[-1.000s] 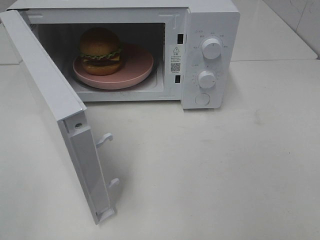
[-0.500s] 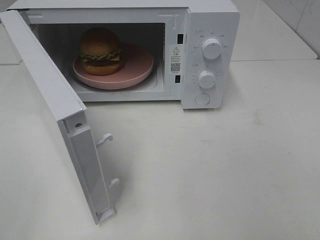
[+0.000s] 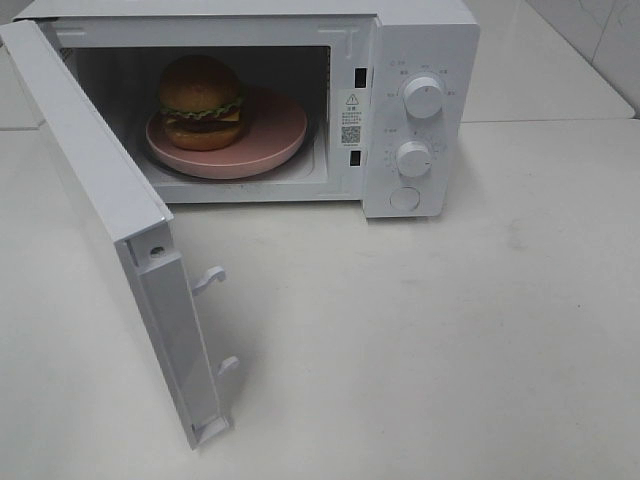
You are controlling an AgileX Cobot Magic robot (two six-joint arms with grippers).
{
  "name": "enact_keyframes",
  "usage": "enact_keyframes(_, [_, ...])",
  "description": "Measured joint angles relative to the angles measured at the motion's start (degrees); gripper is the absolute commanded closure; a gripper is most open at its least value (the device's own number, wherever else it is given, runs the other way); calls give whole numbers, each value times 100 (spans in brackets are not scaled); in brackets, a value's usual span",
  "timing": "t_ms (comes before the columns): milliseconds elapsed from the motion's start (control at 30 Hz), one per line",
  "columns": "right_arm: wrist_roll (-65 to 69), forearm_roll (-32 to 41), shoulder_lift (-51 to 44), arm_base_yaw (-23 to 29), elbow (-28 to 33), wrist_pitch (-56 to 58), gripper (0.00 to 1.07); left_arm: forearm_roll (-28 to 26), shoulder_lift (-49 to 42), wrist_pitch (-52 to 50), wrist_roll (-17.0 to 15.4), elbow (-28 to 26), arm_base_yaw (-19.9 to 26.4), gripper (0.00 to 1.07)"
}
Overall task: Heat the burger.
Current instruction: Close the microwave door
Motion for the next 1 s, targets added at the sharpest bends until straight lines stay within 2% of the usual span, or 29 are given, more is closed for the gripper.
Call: enact_keyframes(1000, [0,0,0,0,0,0,31,0,0,0,0,0,0,7])
